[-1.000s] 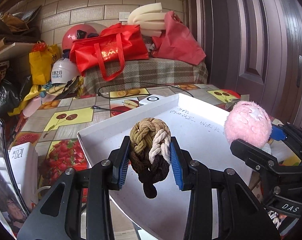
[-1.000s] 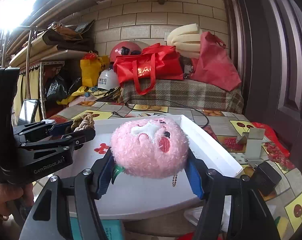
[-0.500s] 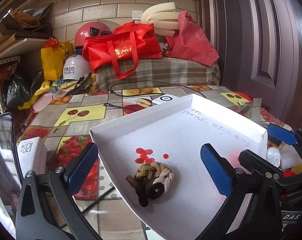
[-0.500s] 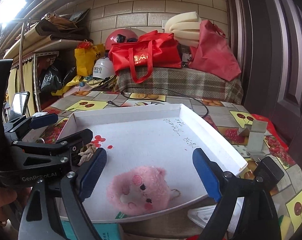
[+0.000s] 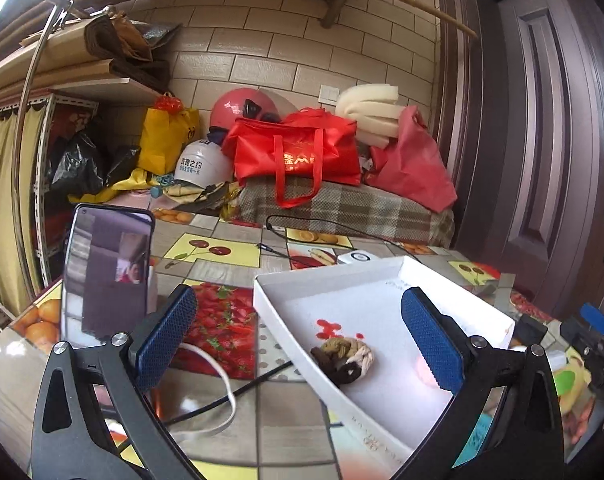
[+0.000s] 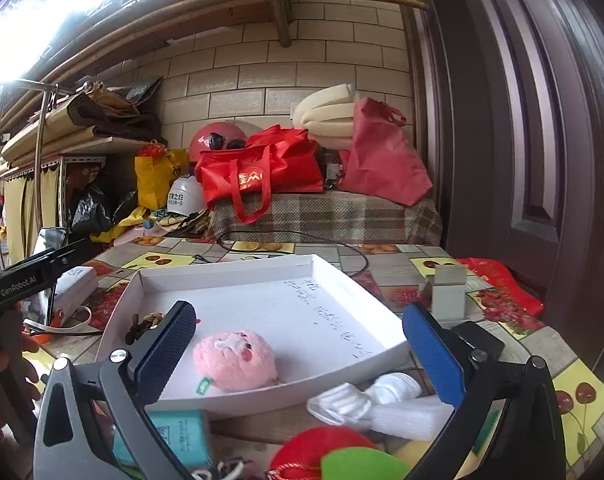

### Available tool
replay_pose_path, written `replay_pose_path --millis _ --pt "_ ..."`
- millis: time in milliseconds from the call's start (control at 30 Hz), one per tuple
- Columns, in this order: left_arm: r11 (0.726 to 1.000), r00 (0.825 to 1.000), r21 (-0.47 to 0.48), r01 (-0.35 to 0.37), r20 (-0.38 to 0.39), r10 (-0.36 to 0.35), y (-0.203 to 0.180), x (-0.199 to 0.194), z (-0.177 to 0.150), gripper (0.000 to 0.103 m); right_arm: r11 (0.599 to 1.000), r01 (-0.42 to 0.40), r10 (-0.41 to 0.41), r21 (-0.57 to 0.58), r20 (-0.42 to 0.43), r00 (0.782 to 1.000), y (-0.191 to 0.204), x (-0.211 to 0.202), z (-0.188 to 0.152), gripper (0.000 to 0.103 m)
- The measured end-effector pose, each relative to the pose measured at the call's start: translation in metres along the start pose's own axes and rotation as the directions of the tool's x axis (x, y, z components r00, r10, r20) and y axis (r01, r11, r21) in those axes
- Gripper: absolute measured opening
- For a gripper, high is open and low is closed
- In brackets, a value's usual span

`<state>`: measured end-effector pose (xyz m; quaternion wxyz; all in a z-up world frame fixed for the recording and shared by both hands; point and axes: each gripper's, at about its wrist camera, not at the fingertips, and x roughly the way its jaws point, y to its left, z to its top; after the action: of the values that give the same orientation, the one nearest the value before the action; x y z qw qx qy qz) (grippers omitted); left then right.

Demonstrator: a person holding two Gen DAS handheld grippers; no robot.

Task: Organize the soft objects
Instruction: 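Move both open tools back over the pile of soft objects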

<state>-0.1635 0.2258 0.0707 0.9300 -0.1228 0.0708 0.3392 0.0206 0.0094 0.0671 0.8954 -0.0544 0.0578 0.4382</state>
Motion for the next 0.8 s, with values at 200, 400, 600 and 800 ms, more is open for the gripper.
replay_pose_path --millis 200,400,600,800 --pt "0.956 0.972 0.176 0.234 -0.058 -0.227 -0.024 -0.067 -0.016 0.103 0.997 0.049 -0.048 0.054 -0.027 0.998 -0.054 -0.040 -0.011 0.103" --pt "0.797 0.819 0.261 0.544 -0.370 -0.438 -0.062 -0.090 -0.048 0.103 0.976 0.132 -0.110 0.172 -0.135 0.985 -0.120 -0.065 -0.021 0.103" --pt "0.692 0.703 0.295 0.659 -0.569 -0.426 -0.100 -0.091 -0.073 0.103 0.994 -0.024 0.059 0.108 -0.333 0.941 -0.120 -0.049 -0.032 0.103" --pt "0.681 0.681 0.319 0.659 -0.637 -0.361 -0.108 -0.087 -0.089 0.103 0.996 -0.064 0.035 -0.069 -0.363 0.931 -0.083 -0.047 -0.039 0.103"
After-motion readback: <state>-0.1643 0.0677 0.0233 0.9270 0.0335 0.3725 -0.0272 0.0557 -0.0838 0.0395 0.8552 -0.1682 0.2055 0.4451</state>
